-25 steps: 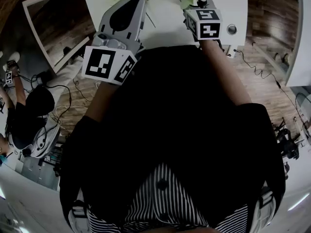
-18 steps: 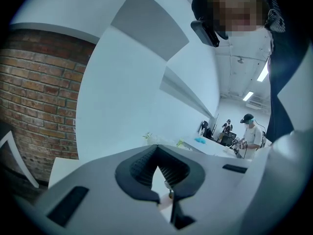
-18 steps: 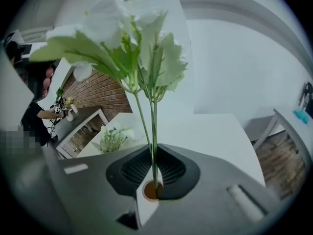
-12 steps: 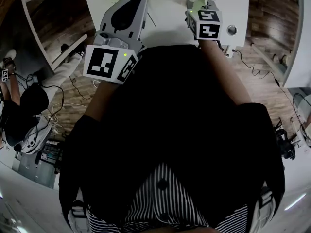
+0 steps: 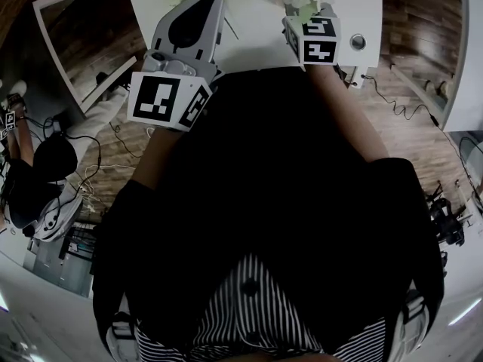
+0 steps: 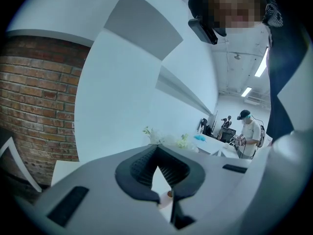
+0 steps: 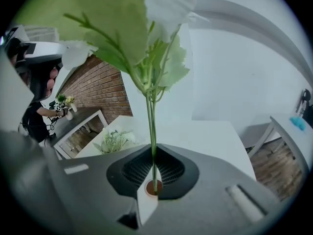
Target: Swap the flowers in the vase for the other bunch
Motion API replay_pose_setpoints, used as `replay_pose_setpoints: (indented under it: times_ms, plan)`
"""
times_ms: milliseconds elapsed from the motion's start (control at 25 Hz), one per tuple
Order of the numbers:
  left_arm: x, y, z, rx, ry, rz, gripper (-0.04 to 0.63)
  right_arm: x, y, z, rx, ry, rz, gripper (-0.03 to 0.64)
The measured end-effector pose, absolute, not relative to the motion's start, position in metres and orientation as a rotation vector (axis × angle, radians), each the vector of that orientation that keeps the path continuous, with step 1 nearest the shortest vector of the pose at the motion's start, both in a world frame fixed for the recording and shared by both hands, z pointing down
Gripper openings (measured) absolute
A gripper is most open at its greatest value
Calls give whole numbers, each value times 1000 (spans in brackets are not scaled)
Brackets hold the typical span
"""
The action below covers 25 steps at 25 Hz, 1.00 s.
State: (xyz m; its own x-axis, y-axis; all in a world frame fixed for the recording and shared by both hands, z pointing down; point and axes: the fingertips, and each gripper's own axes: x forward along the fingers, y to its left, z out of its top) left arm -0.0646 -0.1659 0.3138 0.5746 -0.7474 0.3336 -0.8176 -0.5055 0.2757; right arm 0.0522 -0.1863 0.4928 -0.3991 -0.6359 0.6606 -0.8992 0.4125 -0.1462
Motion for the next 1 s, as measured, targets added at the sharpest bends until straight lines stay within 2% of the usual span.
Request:
replay_pose_setpoints:
  times_ms: [1000]
  plan:
    - [-51, -122, 300, 2422, -1314, 262, 3, 58, -145, 425, 1383, -2286, 472, 15]
